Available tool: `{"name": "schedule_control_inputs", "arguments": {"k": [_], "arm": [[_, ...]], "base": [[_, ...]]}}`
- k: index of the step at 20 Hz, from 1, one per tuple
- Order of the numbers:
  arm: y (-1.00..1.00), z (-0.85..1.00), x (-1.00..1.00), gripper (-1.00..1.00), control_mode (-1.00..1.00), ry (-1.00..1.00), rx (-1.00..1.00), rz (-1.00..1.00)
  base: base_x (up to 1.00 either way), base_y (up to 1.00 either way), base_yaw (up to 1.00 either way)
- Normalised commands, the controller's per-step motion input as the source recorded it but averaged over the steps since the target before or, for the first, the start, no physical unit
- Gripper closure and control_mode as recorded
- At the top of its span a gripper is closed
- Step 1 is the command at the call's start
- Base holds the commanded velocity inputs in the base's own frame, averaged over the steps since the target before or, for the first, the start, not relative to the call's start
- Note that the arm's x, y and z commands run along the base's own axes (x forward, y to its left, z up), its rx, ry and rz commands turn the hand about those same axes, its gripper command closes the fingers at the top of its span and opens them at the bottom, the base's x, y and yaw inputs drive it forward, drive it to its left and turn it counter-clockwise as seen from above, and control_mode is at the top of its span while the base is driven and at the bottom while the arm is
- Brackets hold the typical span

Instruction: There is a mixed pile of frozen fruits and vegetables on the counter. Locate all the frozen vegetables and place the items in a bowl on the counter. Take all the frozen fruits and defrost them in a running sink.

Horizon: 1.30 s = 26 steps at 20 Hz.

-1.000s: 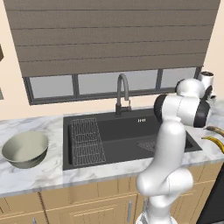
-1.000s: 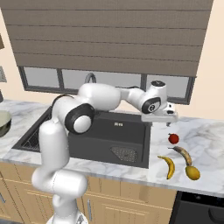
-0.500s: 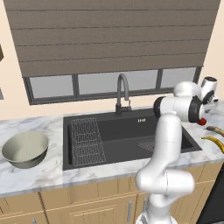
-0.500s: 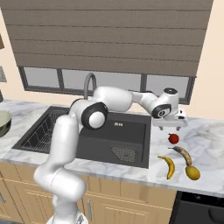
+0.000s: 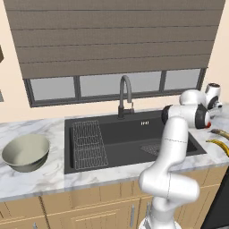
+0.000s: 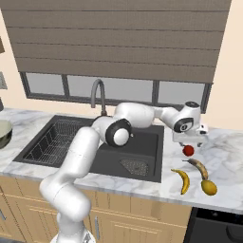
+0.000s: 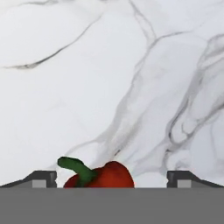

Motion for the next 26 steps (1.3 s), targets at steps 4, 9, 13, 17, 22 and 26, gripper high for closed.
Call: {"name": "schedule_control_inputs", "arguments": {"k": [4, 9, 13, 17, 22, 26], "arm": [[0.0, -0.49, -0.02, -1.0, -1.0, 0.17, -0.03, -0.07], [0.02, -0.44, -0.06, -1.0, -1.0, 0.19, -0.05, -0.1], [0.05, -0.39, 0.0, -1.0, -1.0, 0.19, -0.03, -0.1], [0.18, -0.34, 0.0, -1.0, -1.0, 0.23, -0.05, -0.14], [0.1, -0.24, 0.0, 1.0, -1.0, 0.05, 0.01, -0.11], [0.1, -0.08, -0.39, 1.0, -1.0, -0.06, 0.0, -0.18]], "base": [[0.0, 0.0, 0.0], [0.0, 0.0, 0.0], [0.0, 0.0, 0.0], [0.0, 0.0, 0.0], [0.0, 0.0, 0.0], [0.0, 0.0, 0.0]]}}
